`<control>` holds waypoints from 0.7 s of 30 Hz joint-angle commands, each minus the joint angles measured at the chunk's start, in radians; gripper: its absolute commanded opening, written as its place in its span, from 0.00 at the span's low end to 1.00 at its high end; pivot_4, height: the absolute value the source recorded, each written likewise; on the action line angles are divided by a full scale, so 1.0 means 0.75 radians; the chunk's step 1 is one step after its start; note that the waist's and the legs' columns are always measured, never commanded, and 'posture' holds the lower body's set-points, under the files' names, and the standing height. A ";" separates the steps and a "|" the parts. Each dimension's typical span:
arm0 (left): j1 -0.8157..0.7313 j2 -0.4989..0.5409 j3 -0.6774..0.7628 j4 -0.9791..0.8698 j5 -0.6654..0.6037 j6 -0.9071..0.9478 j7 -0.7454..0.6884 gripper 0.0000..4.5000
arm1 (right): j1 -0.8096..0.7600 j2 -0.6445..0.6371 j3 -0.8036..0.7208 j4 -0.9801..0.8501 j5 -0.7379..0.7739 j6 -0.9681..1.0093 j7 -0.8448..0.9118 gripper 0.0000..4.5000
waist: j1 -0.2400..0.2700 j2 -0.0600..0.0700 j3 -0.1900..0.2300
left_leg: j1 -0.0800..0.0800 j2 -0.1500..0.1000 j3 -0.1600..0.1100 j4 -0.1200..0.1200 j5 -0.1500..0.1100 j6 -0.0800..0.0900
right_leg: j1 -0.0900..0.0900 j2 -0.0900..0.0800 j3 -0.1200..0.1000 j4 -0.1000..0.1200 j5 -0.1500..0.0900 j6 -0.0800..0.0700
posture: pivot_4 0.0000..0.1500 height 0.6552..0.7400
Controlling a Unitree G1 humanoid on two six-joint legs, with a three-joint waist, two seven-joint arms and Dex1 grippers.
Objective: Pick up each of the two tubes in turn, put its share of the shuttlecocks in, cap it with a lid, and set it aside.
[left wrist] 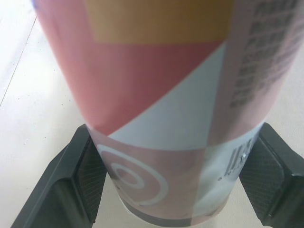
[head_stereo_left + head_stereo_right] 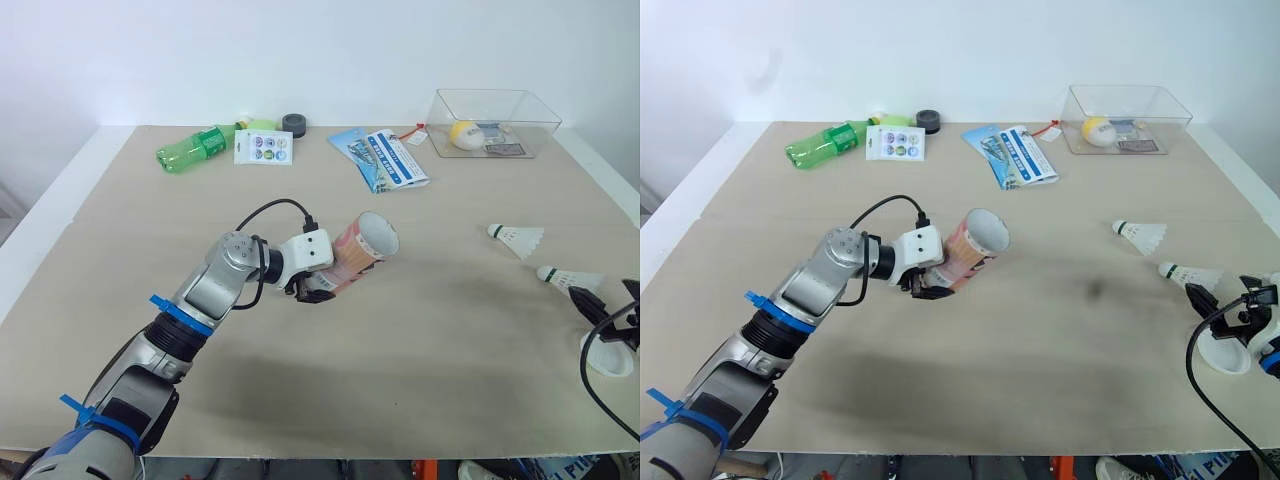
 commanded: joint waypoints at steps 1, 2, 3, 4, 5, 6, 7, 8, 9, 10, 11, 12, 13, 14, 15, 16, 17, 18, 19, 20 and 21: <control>-0.001 -0.005 -0.026 -0.017 -0.003 0.003 -0.010 0.81 | -0.044 -0.009 -0.022 0.014 0.011 0.004 -0.027 0.99 | 0.000 0.000 0.000 | 0.000 0.000 0.000 0.000 0.000 0.000 | 0.000 0.000 0.000 0.000 0.000 0.000 | 1.00 1.00; -0.002 -0.006 -0.025 -0.015 -0.004 0.003 -0.010 0.81 | -0.055 -0.009 -0.009 0.024 0.007 0.008 -0.028 0.99 | 0.000 0.000 0.000 | 0.000 0.000 0.000 0.000 0.000 0.000 | 0.000 0.000 0.000 0.000 0.000 0.000 | 1.00 1.00; -0.002 -0.006 -0.025 -0.014 -0.004 0.002 -0.010 0.81 | -0.065 -0.008 0.002 0.034 0.003 0.010 -0.027 0.99 | 0.000 0.000 0.000 | 0.000 0.000 0.000 0.000 0.000 0.000 | 0.000 0.000 0.000 0.000 0.000 0.000 | 1.00 1.00; 0.001 -0.004 -0.026 -0.015 -0.003 0.002 -0.009 0.81 | -0.075 -0.006 0.012 0.044 0.006 0.020 -0.023 0.99 | 0.000 0.000 0.000 | 0.000 0.000 0.000 0.000 0.000 0.000 | 0.000 0.000 0.000 0.000 0.000 0.000 | 1.00 1.00; 0.004 -0.003 -0.026 -0.016 -0.002 0.001 -0.009 0.81 | -0.087 -0.003 0.020 0.056 0.006 0.028 -0.026 0.99 | 0.000 0.000 0.000 | 0.000 0.000 0.000 0.000 0.000 0.000 | 0.000 0.000 0.000 0.000 0.000 0.000 | 1.00 1.00; 0.006 -0.002 -0.025 -0.018 -0.002 0.001 -0.009 0.81 | -0.099 -0.001 0.028 0.072 0.002 0.030 -0.032 0.99 | 0.000 0.000 0.000 | 0.000 0.000 0.000 0.000 0.000 0.000 | 0.000 0.000 0.000 0.000 0.000 0.000 | 1.00 1.00; 0.009 0.000 -0.025 -0.022 -0.003 0.002 -0.009 0.81 | -0.110 0.000 0.036 0.089 -0.002 0.028 -0.035 0.99 | 0.000 0.000 0.000 | 0.000 0.000 0.000 0.000 0.000 0.000 | 0.000 0.000 0.000 0.000 0.000 0.000 | 1.00 1.00; 0.011 0.002 -0.025 -0.025 -0.003 0.003 -0.009 0.81 | -0.123 0.004 0.041 0.104 0.000 0.029 -0.037 0.99 | 0.000 0.000 0.000 | 0.000 0.000 0.000 0.000 0.000 0.000 | 0.000 0.000 0.000 0.000 0.000 0.000 | 1.00 1.00; 0.013 0.002 -0.024 -0.026 -0.004 0.007 -0.008 0.81 | -0.132 0.005 0.052 0.116 0.000 0.028 -0.032 0.99 | 0.000 0.000 0.000 | 0.000 0.000 0.000 0.000 0.000 0.000 | 0.000 0.000 0.000 0.000 0.000 0.000 | 1.00 1.00; 0.014 0.003 -0.024 -0.027 -0.003 0.008 -0.007 0.81 | -0.139 0.005 0.066 0.125 -0.005 0.030 -0.031 0.99 | 0.000 0.001 0.000 | 0.000 0.000 0.000 0.000 0.000 0.000 | 0.000 0.000 0.000 0.000 0.000 0.000 | 1.00 1.00; 0.015 0.005 -0.024 -0.027 -0.001 0.008 -0.006 0.81 | -0.148 0.005 0.078 0.140 -0.013 0.027 -0.038 0.99 | 0.000 0.001 0.000 | 0.000 0.000 0.000 0.000 0.000 0.000 | 0.000 0.000 0.000 0.000 0.000 0.000 | 1.00 1.00; 0.015 0.005 -0.024 -0.028 -0.001 0.009 -0.006 0.81 | -0.156 0.007 0.082 0.150 -0.013 0.029 -0.040 0.99 | 0.000 0.001 0.000 | 0.000 0.000 0.000 0.000 0.000 0.000 | 0.000 0.000 0.000 0.000 0.000 0.000 | 1.00 1.00; 0.015 0.006 -0.024 -0.029 -0.001 0.010 -0.006 0.81 | -0.163 0.009 0.084 0.158 -0.009 0.030 -0.040 0.99 | -0.001 0.001 0.000 | 0.000 0.000 0.000 0.000 0.000 0.000 | 0.000 0.000 0.000 0.000 0.000 0.000 | 1.00 1.00; 0.016 0.006 -0.024 -0.030 -0.001 0.010 -0.005 0.81 | -0.171 0.010 0.086 0.167 -0.006 0.030 -0.040 0.99 | -0.001 0.001 0.000 | 0.000 0.000 0.000 0.000 0.000 0.000 | 0.000 0.000 0.000 0.000 0.000 0.000 | 1.00 1.00; 0.016 0.006 -0.024 -0.031 -0.001 0.011 -0.005 0.81 | -0.180 0.010 0.090 0.182 -0.007 0.028 -0.040 0.99 | 0.000 0.001 -0.001 | 0.000 0.000 0.000 0.000 0.000 0.000 | 0.000 0.000 0.000 0.000 0.000 0.000 | 1.00 1.00; 0.017 0.006 -0.023 -0.031 -0.002 0.012 -0.004 0.81 | -0.188 0.008 0.094 0.198 -0.008 0.027 -0.038 0.99 | 0.000 0.001 -0.001 | 0.000 0.000 0.000 0.000 0.000 0.000 | 0.000 0.000 0.000 0.000 0.000 0.000 | 1.00 1.00; 0.017 0.006 -0.023 -0.032 -0.002 0.013 -0.004 0.81 | -0.195 0.008 0.099 0.213 -0.010 0.024 -0.036 0.99 | 0.000 0.001 -0.001 | 0.000 0.000 0.000 0.000 0.000 0.000 | 0.000 0.000 0.000 0.000 0.000 0.000 | 1.00 1.00; 0.017 0.004 -0.024 -0.031 -0.001 0.013 -0.003 0.81 | -0.204 0.009 0.109 0.229 -0.014 0.017 -0.030 0.99 | 0.000 0.001 -0.001 | 0.000 0.000 0.000 0.000 0.000 0.000 | 0.000 0.000 0.000 0.000 0.000 0.000 | 1.00 1.00; 0.016 0.004 -0.024 -0.030 -0.001 0.012 -0.002 0.81 | -0.211 0.010 0.115 0.240 -0.017 0.012 -0.026 0.99 | -0.001 0.001 -0.001 | 0.000 0.000 0.000 0.000 0.000 0.000 | 0.000 0.000 0.000 0.000 0.000 0.000 | 1.00 1.00; 0.015 0.003 -0.025 -0.028 -0.001 0.011 -0.002 0.81 | -0.218 0.011 0.122 0.249 -0.019 0.008 -0.021 0.99 | -0.001 0.001 -0.001 | 0.000 0.000 0.000 0.000 0.000 0.000 | 0.000 0.000 0.000 0.000 0.000 0.000 | 1.00 1.00; 0.014 0.003 -0.025 -0.027 0.000 0.010 -0.003 0.81 | -0.229 0.012 0.129 0.261 -0.021 0.007 -0.018 0.99 | -0.001 0.001 -0.001 | 0.000 0.000 0.000 0.000 0.000 0.000 | 0.000 0.000 0.000 0.000 0.000 0.000 | 1.00 1.00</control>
